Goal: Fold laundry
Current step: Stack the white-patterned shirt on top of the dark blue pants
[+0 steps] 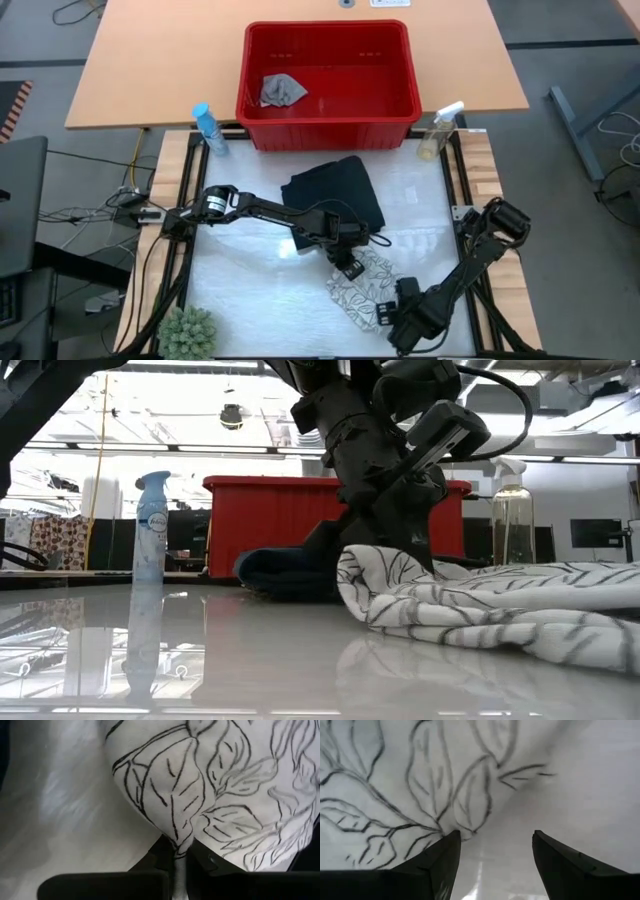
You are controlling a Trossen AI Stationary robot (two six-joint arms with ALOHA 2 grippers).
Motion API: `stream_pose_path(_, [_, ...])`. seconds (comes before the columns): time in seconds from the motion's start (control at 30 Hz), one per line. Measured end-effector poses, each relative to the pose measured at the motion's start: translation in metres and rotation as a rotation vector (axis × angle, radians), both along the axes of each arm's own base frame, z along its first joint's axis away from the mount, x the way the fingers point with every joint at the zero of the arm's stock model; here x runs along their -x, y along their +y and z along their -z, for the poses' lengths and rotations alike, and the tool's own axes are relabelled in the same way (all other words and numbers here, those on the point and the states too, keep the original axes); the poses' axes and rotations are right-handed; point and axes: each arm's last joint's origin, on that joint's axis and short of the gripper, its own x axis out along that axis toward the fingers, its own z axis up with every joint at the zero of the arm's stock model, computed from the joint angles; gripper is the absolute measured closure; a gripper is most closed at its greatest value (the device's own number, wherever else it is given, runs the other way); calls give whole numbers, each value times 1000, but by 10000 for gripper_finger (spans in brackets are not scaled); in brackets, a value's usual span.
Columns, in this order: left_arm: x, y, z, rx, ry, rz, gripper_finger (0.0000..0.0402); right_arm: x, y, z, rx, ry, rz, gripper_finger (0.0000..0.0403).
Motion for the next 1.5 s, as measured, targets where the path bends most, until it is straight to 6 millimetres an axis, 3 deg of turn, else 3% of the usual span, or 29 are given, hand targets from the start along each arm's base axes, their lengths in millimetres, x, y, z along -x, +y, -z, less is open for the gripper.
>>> stream_pose_path(0.13, [0,0,0,10,6,-21,394,-16,1,17,-10,-44,35,133])
stream_pose_path(0.27, [0,0,0,9,5,-24,394,-23,-2,16,2,-98,49,133])
stream_pose_path(0.5, [1,0,0,7,18,-24,394,1,-8,3,115,-1,11,133])
stream_pose_path(0.73, [5,-9,1,68,67,-10,394,18,-34,1,294,175,10,133])
stream_pose_path(1.07, [12,-13,0,75,156,-70,394,35,-50,-55,215,-197,10,133])
stream_pose_path(1.2, [11,-13,-1,66,148,-88,394,31,-40,-34,95,-324,29,133])
stream_pose_path(1.3, [11,-12,-1,59,142,-89,395,29,-35,-12,62,-292,33,133])
stream_pose_path(1.5, [11,-12,-1,54,141,-102,395,28,-33,-6,60,-274,30,133])
